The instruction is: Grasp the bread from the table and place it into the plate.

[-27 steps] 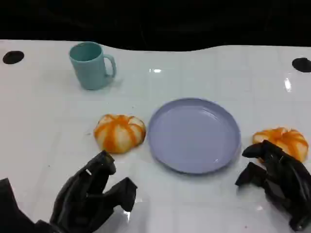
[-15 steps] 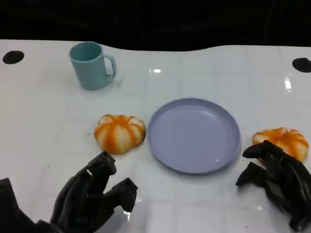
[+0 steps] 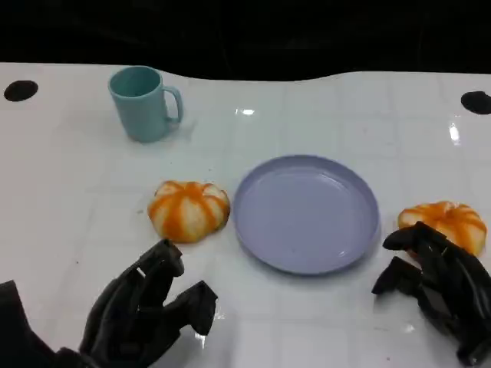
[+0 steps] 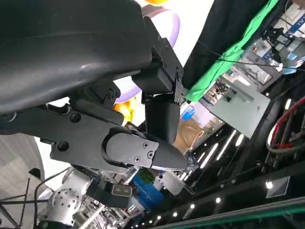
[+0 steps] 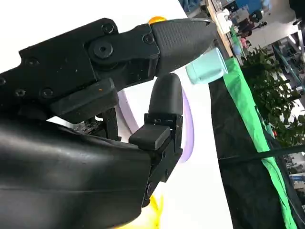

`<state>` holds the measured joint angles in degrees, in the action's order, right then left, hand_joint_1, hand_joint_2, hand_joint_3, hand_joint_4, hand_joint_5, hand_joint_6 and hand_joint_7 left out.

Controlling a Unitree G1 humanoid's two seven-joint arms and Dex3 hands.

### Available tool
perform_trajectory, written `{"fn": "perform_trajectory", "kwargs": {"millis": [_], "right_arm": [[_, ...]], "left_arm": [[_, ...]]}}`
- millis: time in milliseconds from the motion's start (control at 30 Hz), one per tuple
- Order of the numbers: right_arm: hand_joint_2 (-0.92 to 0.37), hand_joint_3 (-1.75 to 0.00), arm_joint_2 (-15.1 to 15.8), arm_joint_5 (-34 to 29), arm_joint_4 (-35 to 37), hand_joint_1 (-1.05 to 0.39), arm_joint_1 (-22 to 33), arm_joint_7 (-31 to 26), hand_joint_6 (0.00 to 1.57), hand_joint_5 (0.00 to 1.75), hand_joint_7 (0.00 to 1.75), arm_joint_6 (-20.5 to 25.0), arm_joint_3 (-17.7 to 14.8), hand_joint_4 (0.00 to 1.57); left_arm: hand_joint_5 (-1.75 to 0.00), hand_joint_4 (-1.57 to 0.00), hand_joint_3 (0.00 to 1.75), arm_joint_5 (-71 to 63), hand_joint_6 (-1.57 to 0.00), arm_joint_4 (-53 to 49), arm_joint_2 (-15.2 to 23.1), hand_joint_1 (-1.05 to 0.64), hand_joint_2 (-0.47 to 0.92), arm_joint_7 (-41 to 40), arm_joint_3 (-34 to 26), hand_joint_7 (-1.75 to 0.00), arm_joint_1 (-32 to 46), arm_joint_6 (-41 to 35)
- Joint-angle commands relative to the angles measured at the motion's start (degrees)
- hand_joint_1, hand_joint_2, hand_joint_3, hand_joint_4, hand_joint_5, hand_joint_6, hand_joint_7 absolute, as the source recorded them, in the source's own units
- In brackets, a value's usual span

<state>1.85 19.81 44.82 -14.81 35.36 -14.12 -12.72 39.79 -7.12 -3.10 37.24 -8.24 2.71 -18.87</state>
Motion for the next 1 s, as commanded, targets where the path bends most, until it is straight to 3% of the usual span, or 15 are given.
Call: {"fn": "perform_trajectory", "kwargs": {"millis": [33, 233, 267, 300, 433, 533, 767, 900, 1000], "right_arm": [[-0.92, -0.21, 0.3, 0.3, 0.9, -0.56, 0.3, -0.2, 0.60, 1.57, 1.26, 0.6, -0.5, 0.65], [-0.92, -0.21, -0.2, 0.3, 0.0, -0.55, 0.5, -0.8, 0.59, 1.57, 1.26, 1.4, -0.3, 0.64], [-0.92, -0.21, -0.2, 0.3, 0.5, -0.54, 0.2, -0.6, 0.59, 1.57, 1.26, 1.1, -0.3, 0.64], [-0.92, -0.21, -0.2, 0.3, 0.9, -0.54, 0.0, -0.4, 0.59, 1.57, 1.25, 0.9, -0.4, 0.64], [-0.92, -0.21, -0.4, 1.1, 2.0, -0.53, -0.7, 0.6, 0.59, 1.56, 1.24, 0.8, -0.9, 0.65], [-0.92, -0.21, -0.5, 1.1, 2.4, -0.53, -1.0, 0.7, 0.60, 1.56, 1.23, 0.5, -1.0, 0.66], [-0.92, -0.23, -0.4, 0.5, 1.4, -0.53, -0.4, -0.1, 0.61, 1.55, 1.23, 0.6, -0.6, 0.66], [-0.92, -0.24, -0.4, 0.1, 1.3, -0.53, -0.2, -0.5, 0.61, 1.55, 1.23, 0.4, -0.3, 0.67], [-0.92, -0.25, -0.2, -0.4, 1.8, -0.53, -0.2, -0.4, 0.60, 1.55, 1.24, -0.6, -0.1, 0.67]], "left_arm": [[-1.75, -0.88, 0.10, -0.3, -0.74, 0.0, 1.0, -0.56, 0.92, 1.0, -0.7, -1.56, -0.6, 1.5], [-1.73, -0.76, 0.17, -6.9, -0.63, 1.9, 3.2, -0.57, 0.92, 0.8, 0.8, -1.45, -1.2, 8.9], [-1.68, -0.65, 0.21, -11.4, -0.58, 3.1, 4.1, -0.58, 0.92, -0.5, 1.8, -1.33, -1.6, 13.5], [-1.54, -0.56, 0.22, -14.8, -0.56, 3.9, 4.7, -0.60, 0.92, -1.4, 2.5, -1.09, -1.9, 16.9], [-1.30, -0.38, 0.21, -23.4, -0.42, 2.6, 7.6, -0.59, 0.92, -2.0, 4.4, -0.72, -4.4, 26.6], [-1.12, -0.25, 0.15, -31.2, -0.45, 3.4, 10.0, -0.58, 0.92, -6.2, 6.0, -0.40, -5.2, 29.6], [-0.81, -0.10, 0.01, -50.7, -0.42, 6.5, 16.6, -0.52, 0.88, -16.0, 9.5, -0.09, -7.8, 35.5], [-0.74, -0.09, 0.00, -58.6, -0.41, 6.7, 19.3, -0.52, 0.87, -20.5, 11.3, -0.05, -9.1, 37.1], [-0.40, -0.16, 0.00, -68.4, -0.40, 6.6, 22.5, -0.54, 0.83, -25.3, 13.2, -0.01, -11.1, 38.6]]}}
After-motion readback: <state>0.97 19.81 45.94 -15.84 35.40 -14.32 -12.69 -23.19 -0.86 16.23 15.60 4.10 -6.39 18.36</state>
